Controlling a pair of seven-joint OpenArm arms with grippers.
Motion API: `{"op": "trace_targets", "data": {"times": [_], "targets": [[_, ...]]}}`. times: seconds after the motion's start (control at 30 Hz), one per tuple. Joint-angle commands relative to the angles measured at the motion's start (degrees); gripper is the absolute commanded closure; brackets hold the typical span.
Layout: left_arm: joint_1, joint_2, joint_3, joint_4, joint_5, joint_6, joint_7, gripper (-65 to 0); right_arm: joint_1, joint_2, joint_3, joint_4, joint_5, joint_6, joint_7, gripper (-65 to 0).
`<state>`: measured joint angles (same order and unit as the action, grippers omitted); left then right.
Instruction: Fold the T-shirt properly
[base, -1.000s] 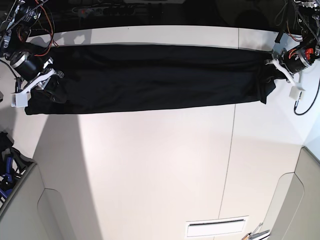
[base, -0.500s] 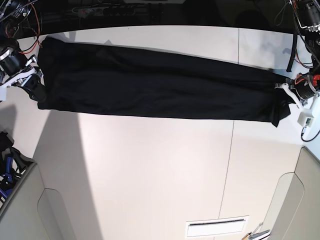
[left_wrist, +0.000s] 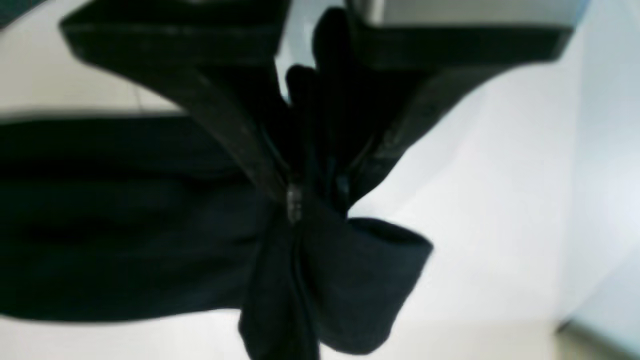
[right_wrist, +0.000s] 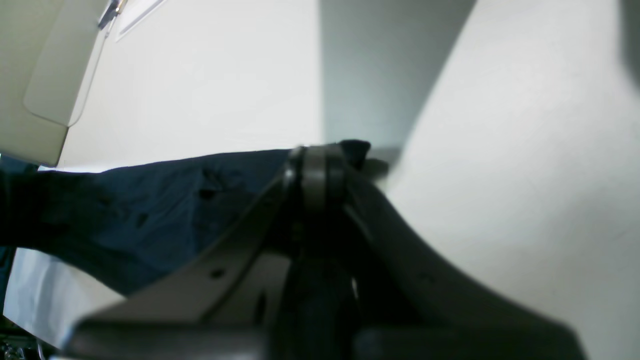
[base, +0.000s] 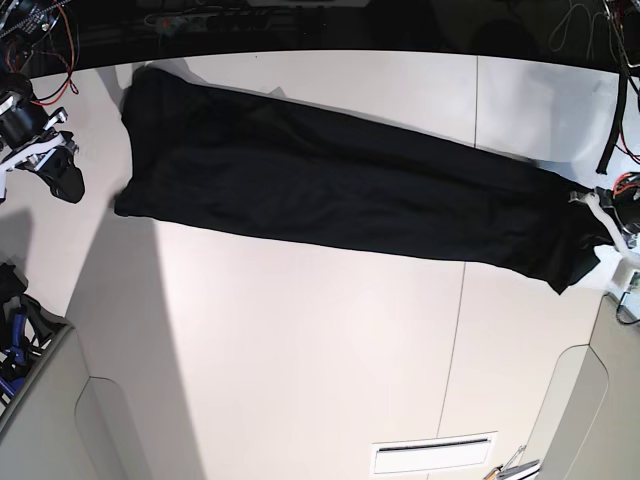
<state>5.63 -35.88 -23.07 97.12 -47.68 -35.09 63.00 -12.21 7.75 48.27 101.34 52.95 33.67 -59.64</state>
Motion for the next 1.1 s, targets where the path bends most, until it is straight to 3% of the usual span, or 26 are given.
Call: {"op": "trace_targets", "data": {"times": [0.0,0.2,0.43,0.57,0.7,0.73,0.83,0.9,1.0,1.07], "targets": [[0.0,-1.2,0.7,3.6,-2.0,-0.1,-1.0,0.0,0.5,0.8,0.3,0.9,1.3,0.5,1.2,0.0],[2.3,-0.3,11.7,13.5,-3.7,-0.1,-2.4,0.0,0.4,0.8,0.3,0.9,0.7,0.5,1.1,0.0],[2.0,8.9,22.3,13.4,2.8,0.0,-6.9,0.0,0.4,0.8,0.3,0.9,0.4,0.5,1.1,0.0],[2.0,13.8,24.0,11.3,8.8,2.8,-10.6,0.0,0.4,0.8,0.3,0.9,-0.4,0.5,1.1,0.0],[1.9,16.7,24.0,9.7,8.9,3.0,-10.9,0.0,0.3,0.8,0.3,0.8,-2.0,0.4,0.9,0.0],[1.9,17.3,24.0,9.6,8.4,3.0,-10.7,-3.4,0.3,0.8,0.3,0.8,-2.3,0.4,0.9,0.0],[1.9,19.1,24.0,9.6,6.6,2.9,-10.5,-25.1,0.0,0.8,0.3,0.6,-2.8,0.4,0.7,0.0],[2.0,20.0,24.2,9.6,5.1,2.8,-10.5,-34.6,-0.2,0.8,0.3,0.3,-2.8,0.4,0.7,-10.7],[2.1,21.1,25.5,9.6,4.1,2.8,-10.5,-35.8,-1.0,0.8,-0.2,0.3,-2.1,0.0,0.7,-28.5],[2.2,21.7,26.9,9.6,3.3,2.8,-10.5,-35.8,-1.7,0.8,-1.2,0.3,-1.9,0.0,0.7,-32.4]]}}
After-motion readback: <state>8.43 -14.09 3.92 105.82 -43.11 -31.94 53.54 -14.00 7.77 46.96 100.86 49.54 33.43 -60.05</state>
